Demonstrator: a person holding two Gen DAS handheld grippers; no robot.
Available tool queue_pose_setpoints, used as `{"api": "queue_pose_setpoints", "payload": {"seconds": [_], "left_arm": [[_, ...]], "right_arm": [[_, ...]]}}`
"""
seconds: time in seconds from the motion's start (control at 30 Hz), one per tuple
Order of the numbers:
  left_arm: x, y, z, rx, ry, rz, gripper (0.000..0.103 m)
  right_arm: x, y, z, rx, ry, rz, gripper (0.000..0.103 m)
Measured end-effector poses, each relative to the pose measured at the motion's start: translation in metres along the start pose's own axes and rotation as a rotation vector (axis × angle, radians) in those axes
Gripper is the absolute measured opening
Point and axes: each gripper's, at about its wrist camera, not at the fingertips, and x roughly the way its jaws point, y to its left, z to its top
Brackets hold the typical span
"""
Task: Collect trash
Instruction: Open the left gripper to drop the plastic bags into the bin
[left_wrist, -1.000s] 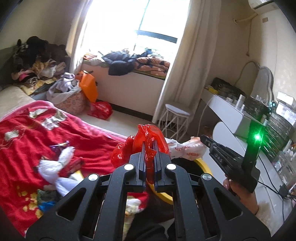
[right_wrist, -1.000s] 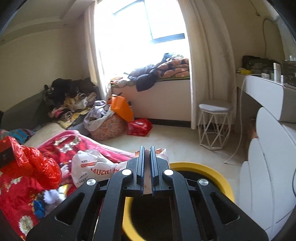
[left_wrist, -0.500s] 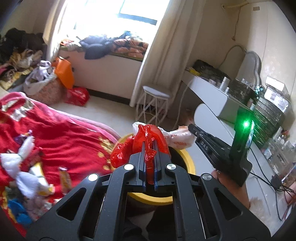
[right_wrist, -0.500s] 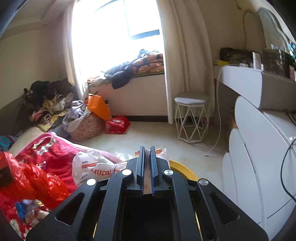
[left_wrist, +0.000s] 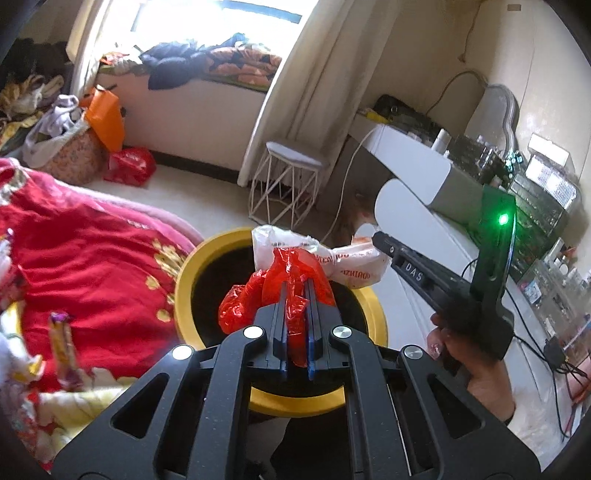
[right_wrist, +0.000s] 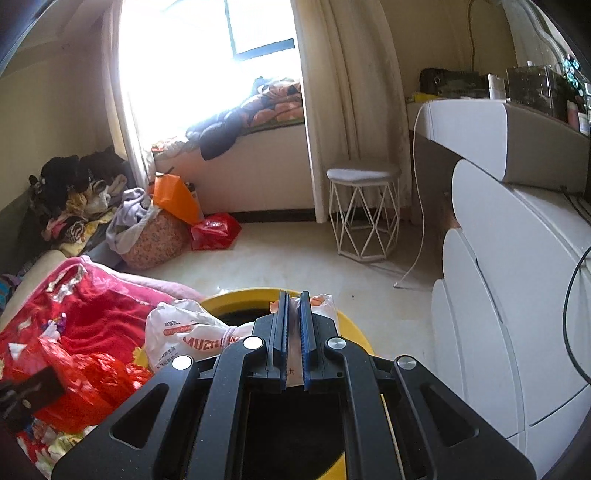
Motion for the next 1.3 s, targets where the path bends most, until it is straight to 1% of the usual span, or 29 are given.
{"api": "queue_pose_setpoints", "payload": {"seconds": [0.17, 0.2, 0.23, 0.27, 0.3, 0.33, 0.37, 0.4, 0.43, 0.47, 0.5, 0.53, 0.57, 0.6, 0.67, 0.73, 0.8, 1.0, 1.13, 1.3], "left_arm": [[0.02, 0.006, -0.009, -0.008, 0.043, -0.002, 0.003], [0.023, 0.006, -0.01, -0.01, 0.047, -0.003, 0.006], [0.025, 0.008, -0.012, -0.013, 0.049, -0.002, 0.018], [0.026, 0.01, -0.014, -0.017, 0.051, 0.007, 0.026], [0.027, 0.01, -0.016, -0.021, 0.053, 0.016, 0.044], [0.027, 0.012, -0.017, -0.027, 0.054, 0.025, 0.053], [0.026, 0.014, -0.019, -0.033, 0.055, 0.039, 0.056], [0.023, 0.015, -0.02, -0.037, 0.056, 0.058, 0.066], [0.021, 0.016, -0.02, -0.039, 0.051, 0.068, 0.083], [0.016, 0.018, -0.021, -0.047, 0.038, 0.071, 0.09], [0.01, 0.019, -0.023, -0.056, 0.021, 0.064, 0.093], [0.007, 0.019, -0.024, -0.056, 0.016, 0.065, 0.093], [0.004, 0.019, -0.025, -0.049, 0.012, 0.081, 0.093], [0.0, 0.019, -0.025, -0.038, 0.008, 0.099, 0.093], [-0.005, 0.017, -0.024, -0.027, -0.005, 0.102, 0.093], [-0.012, 0.015, -0.022, -0.02, -0.021, 0.103, 0.093], [-0.018, 0.013, -0.019, -0.009, -0.032, 0.113, 0.093], [-0.049, 0.013, -0.009, 0.015, -0.087, 0.18, 0.093], [-0.07, 0.022, -0.005, 0.001, -0.112, 0.22, 0.093], [-0.09, 0.038, 0.0, -0.028, -0.135, 0.264, 0.093]], "right_arm": [[0.011, -0.003, -0.005, 0.011, 0.037, 0.005, 0.007], [0.011, -0.003, -0.005, 0.013, 0.038, 0.008, 0.009], [0.012, -0.004, -0.006, 0.025, 0.04, 0.028, 0.012], [0.012, -0.007, -0.006, 0.038, 0.042, 0.043, 0.016], [0.013, -0.009, -0.006, 0.046, 0.043, 0.05, 0.019], [0.014, -0.01, -0.005, 0.05, 0.046, 0.052, 0.024], [0.013, -0.01, -0.005, 0.051, 0.048, 0.054, 0.028], [0.012, -0.008, -0.004, 0.053, 0.048, 0.055, 0.032], [0.011, -0.007, -0.004, 0.06, 0.048, 0.061, 0.039], [0.01, -0.007, -0.002, 0.068, 0.044, 0.069, 0.043], [0.008, -0.007, -0.001, 0.075, 0.038, 0.076, 0.044], [0.006, -0.007, 0.001, 0.082, 0.031, 0.083, 0.047], [0.004, -0.006, 0.002, 0.09, 0.025, 0.088, 0.051], [0.004, -0.005, 0.004, 0.095, 0.022, 0.092, 0.053], [0.0, -0.002, 0.005, 0.102, 0.014, 0.106, 0.059], [-0.003, 0.002, 0.007, 0.095, 0.012, 0.112, 0.063], [-0.007, 0.007, 0.009, 0.082, 0.002, 0.107, 0.065], [-0.02, 0.018, 0.015, 0.067, -0.025, 0.129, 0.072], [-0.029, 0.028, 0.018, 0.051, -0.043, 0.142, 0.077], [-0.041, 0.046, 0.021, 0.012, -0.06, 0.176, 0.078]]}}
